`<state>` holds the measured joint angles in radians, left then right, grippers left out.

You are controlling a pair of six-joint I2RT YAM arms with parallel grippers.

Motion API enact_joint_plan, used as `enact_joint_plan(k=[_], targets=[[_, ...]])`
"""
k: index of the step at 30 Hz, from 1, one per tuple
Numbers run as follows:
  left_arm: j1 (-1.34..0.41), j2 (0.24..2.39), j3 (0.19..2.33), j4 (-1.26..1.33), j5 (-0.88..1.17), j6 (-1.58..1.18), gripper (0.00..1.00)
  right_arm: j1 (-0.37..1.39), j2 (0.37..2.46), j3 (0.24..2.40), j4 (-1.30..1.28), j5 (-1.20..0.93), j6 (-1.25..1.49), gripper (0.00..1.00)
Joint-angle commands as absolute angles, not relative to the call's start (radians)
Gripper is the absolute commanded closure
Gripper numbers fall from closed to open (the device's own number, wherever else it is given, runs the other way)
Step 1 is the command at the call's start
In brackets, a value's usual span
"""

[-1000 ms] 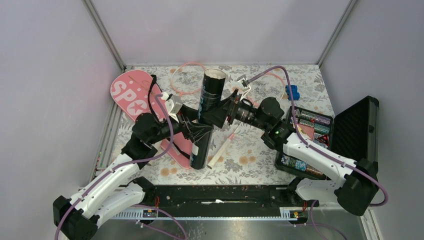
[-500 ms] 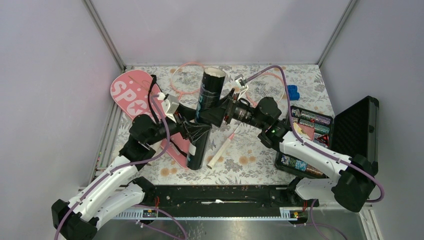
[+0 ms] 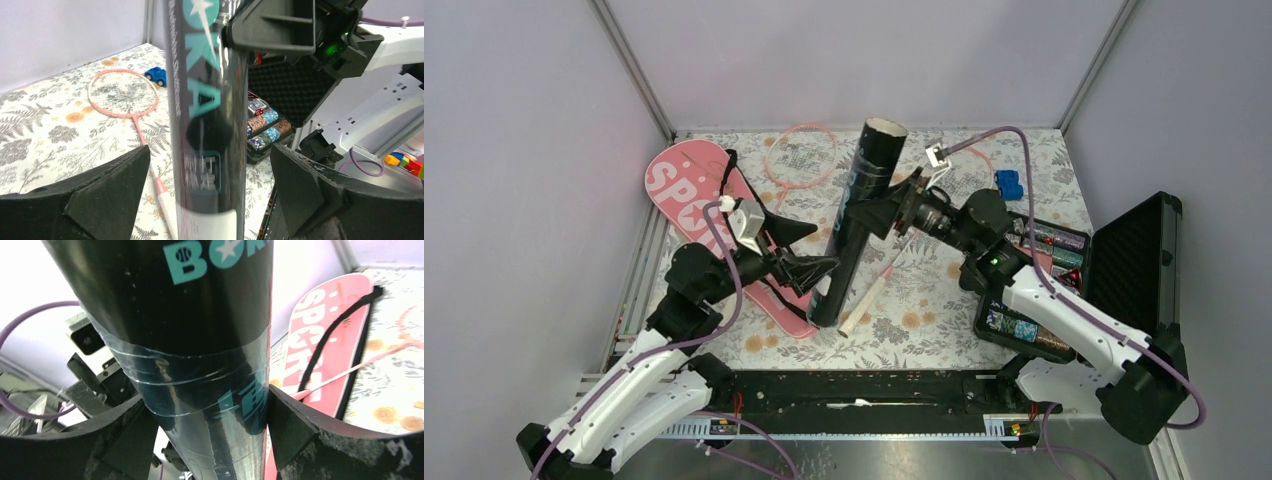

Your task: Pack up the badminton gear

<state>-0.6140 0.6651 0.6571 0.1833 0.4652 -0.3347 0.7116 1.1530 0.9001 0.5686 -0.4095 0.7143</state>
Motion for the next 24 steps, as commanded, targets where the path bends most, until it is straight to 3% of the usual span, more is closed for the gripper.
enact_joint_plan(k=[1, 8, 11, 15, 20, 24], targets=[[-0.612, 0.636, 0.683, 0.097, 0.360, -0.317, 0.01, 0.641, 1.081, 0.947, 0.499, -0.350, 0.726, 0.65], [-0.612, 0.716, 0.820, -0.217, -0.046, -0.401, 0.01, 0.595, 0.998, 0.960, 0.233, -0.293, 0.567, 0.66], [-0.608, 0.810, 0.904, -0.404, -0.292, -0.492, 0.01, 0.595, 0.961, 0.944, 0.184, -0.295, 0.533, 0.66], [-0.568, 0.925, 0.977, -0.600, -0.466, -0.560, 0.01, 0.595, 0.914, 0.916, 0.149, -0.300, 0.519, 0.66], [-0.393, 0.941, 0.927, -0.685, -0.415, -0.765, 0.01, 0.595, 0.893, 0.877, 0.136, -0.349, 0.522, 0.66], [-0.305, 0.928, 0.883, -0.783, -0.535, -0.938, 0.03, 0.594, 0.888, 0.880, 0.107, -0.383, 0.516, 0.66]])
